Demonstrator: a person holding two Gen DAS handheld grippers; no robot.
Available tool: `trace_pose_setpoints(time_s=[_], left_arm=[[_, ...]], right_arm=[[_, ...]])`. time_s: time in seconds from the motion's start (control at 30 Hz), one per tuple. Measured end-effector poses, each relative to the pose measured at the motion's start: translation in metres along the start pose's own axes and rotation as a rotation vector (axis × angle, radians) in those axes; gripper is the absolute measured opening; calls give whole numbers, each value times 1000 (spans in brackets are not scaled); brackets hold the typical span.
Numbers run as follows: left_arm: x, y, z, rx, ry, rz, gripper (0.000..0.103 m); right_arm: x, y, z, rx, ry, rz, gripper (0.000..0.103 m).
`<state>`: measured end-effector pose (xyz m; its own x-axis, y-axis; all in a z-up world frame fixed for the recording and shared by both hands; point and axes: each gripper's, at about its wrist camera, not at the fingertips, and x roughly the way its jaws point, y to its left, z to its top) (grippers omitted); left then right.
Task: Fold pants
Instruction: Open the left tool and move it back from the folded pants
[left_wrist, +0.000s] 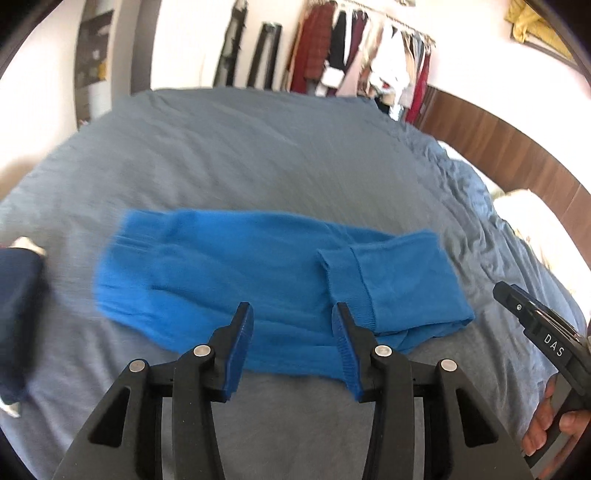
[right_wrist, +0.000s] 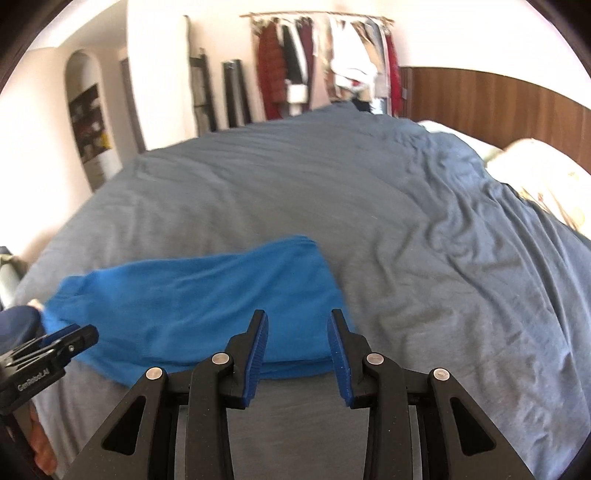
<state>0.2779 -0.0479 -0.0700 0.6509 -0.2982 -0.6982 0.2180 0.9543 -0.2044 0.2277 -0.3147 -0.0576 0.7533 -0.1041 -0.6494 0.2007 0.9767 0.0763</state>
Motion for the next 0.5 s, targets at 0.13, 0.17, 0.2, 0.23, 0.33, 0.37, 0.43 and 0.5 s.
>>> trace_pose_setpoints(time_s=[0.13,0.17,0.2,0.23,0.33,0.37,0.43,0.5], left_arm=[[-36,21,-1,-8,-37,27,44],[-42,25,-2,-11,-41,28,44],[-49,29,-1,-16,-44,24,46],[-56,34,-1,-24,-43,19,47],[-72,46,-2,-38,-52,29,52],[-75,49,-2,-38,-57,45,53],[-79,55,-4,-40,-61,68,57],[-79,66,-8,-61,-56,76,59]], right_arm=[[-17,27,2,-26,-31,54,33],[-21,35,2,-35,-36,69,33],[-26,44,1,-46,-38,91,33],[-30,53,1,-55,-43,110,33],[-39,78,-3,-90,-49,150,33],[-41,86,-4,-106,-55,163,33],[-44,102,-6,-137,-51,187,33],[-42,116,-8,-151,-38,212,33]])
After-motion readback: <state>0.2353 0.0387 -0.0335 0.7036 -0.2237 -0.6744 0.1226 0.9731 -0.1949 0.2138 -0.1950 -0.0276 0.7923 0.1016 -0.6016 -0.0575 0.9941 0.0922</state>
